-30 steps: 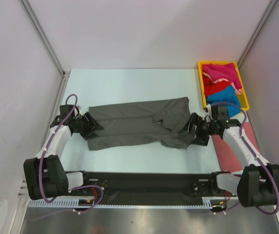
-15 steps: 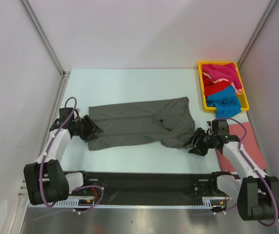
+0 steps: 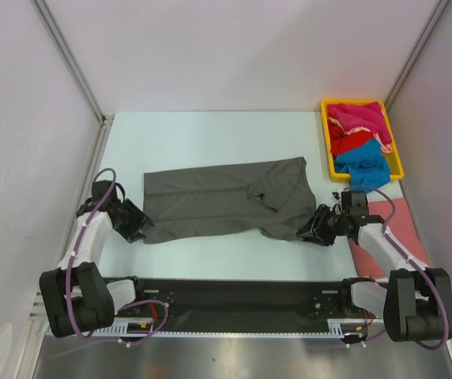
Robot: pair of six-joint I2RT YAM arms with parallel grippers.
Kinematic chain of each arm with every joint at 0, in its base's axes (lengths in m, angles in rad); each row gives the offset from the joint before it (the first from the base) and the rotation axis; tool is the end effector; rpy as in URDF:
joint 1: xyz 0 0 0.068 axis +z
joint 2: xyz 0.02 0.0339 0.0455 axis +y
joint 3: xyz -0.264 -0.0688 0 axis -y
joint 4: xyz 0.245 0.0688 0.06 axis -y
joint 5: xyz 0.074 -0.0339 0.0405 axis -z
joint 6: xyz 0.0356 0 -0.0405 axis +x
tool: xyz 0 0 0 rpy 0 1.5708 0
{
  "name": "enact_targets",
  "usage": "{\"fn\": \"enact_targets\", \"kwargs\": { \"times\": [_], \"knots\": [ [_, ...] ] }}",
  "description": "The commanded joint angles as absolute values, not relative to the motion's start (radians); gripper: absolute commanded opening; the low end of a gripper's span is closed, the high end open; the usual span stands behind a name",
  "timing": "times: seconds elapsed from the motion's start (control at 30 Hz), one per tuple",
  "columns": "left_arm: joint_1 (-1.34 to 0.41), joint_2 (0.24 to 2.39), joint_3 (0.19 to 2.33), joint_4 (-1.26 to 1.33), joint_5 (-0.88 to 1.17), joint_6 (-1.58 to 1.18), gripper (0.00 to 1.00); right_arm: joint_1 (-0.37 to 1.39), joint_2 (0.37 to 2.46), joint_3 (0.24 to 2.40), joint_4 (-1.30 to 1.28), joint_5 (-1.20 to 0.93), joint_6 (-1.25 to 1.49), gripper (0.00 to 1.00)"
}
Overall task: Fold and stack the t-shirts
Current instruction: Fold the tshirt
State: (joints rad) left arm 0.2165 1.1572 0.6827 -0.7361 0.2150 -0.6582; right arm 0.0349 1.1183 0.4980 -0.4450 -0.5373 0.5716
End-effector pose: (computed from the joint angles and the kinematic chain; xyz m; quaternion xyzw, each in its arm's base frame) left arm 0.1946 0.0350 0.1949 -0.3969 0.8942 -0.1420 0.1506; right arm 0.1887 0.0248 0.1658 0.1835 0.9177 0.3173 0.1533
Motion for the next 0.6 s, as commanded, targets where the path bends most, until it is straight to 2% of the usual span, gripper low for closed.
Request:
{"fn": "enact_targets", "kwargs": {
  "times": [0.0, 0.07, 0.1, 0.2, 0.33, 0.5, 0.57],
  "knots": [
    [0.230, 1.132, 0.699, -0.778, 0.141, -0.692, 0.53, 0.032, 1.131, 0.538, -0.396, -0.558, 0.560, 0.39],
    [0.230, 1.129, 0.706, -0.795, 0.115, -0.695, 0.53, 0.032, 1.137, 0.543, -0.394, -0.560, 0.558, 0.29],
    [0.230, 1.124, 0.703, -0.804, 0.110, -0.693, 0.53, 0.032, 1.140, 0.546, -0.396, -0.567, 0.560, 0.15],
    [0.230, 1.120, 0.674, -0.811, 0.094, -0.710, 0.56, 0.032, 1.146, 0.571, -0.408, -0.572, 0.558, 0.00],
    [0.233, 1.115, 0.626, -0.801, 0.098, -0.767, 0.54, 0.032, 1.164, 0.615, -0.446, -0.571, 0.546, 0.00],
    [0.244, 1.141, 0.597, -0.720, 0.100, -0.767, 0.41, 0.034, 1.178, 0.620, -0.443, -0.591, 0.545, 0.00],
    [0.245, 1.173, 0.598, -0.698, 0.106, -0.753, 0.40, 0.032, 1.177, 0.615, -0.445, -0.592, 0.542, 0.00]
  ]
}}
